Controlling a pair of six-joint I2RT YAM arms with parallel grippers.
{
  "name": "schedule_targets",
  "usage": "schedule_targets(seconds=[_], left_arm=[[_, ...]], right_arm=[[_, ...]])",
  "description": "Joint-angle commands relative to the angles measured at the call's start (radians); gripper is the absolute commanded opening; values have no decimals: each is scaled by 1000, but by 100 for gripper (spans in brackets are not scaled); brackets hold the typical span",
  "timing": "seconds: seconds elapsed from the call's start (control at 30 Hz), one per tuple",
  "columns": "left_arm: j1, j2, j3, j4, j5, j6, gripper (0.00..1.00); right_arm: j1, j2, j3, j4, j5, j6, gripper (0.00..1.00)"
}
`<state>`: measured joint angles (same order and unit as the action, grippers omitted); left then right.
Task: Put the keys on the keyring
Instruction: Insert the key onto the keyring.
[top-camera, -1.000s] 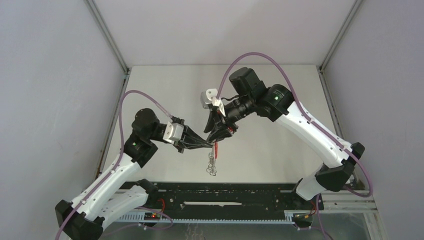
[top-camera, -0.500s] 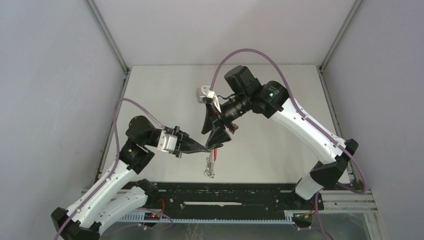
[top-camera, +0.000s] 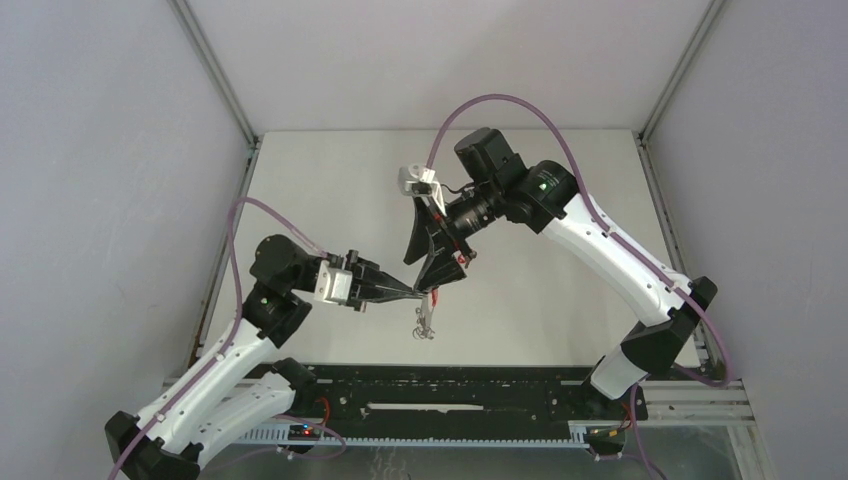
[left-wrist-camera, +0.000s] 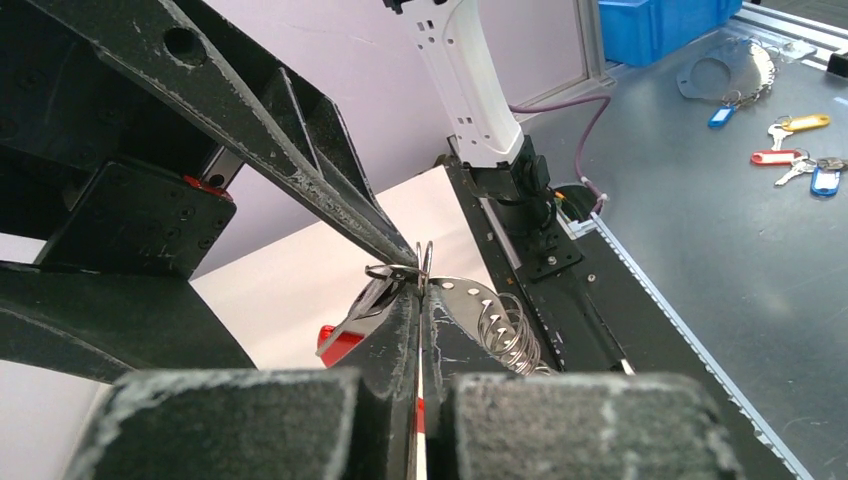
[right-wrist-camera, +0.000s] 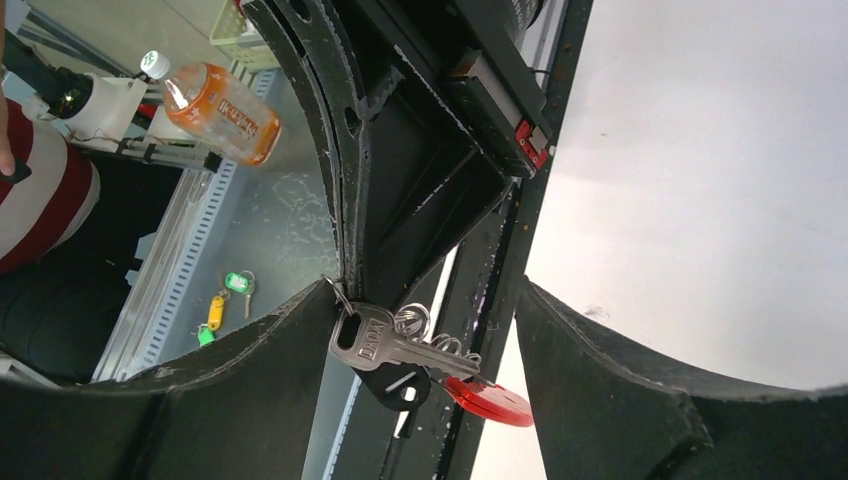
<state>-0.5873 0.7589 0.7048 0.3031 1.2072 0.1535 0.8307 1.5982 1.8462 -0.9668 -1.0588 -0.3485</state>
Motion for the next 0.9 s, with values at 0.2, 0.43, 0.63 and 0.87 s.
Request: schedule_targets(seconds=[0.2, 0.43, 0.63, 0.87], left_arm=[[-8, -24, 5, 27, -28, 12, 0], [-12, -24, 5, 15, -23, 22, 0], [-12, -27, 1, 6, -25, 22, 0], [-13, -24, -25, 45, -64, -24, 0]], right_arm=[[-17, 12, 33, -55, -78, -14, 76], [-20, 41, 82, -104, -75, -35, 76], [-45, 28, 86, -72, -65, -16, 76], [-68, 16, 128, -54, -39, 2, 81]])
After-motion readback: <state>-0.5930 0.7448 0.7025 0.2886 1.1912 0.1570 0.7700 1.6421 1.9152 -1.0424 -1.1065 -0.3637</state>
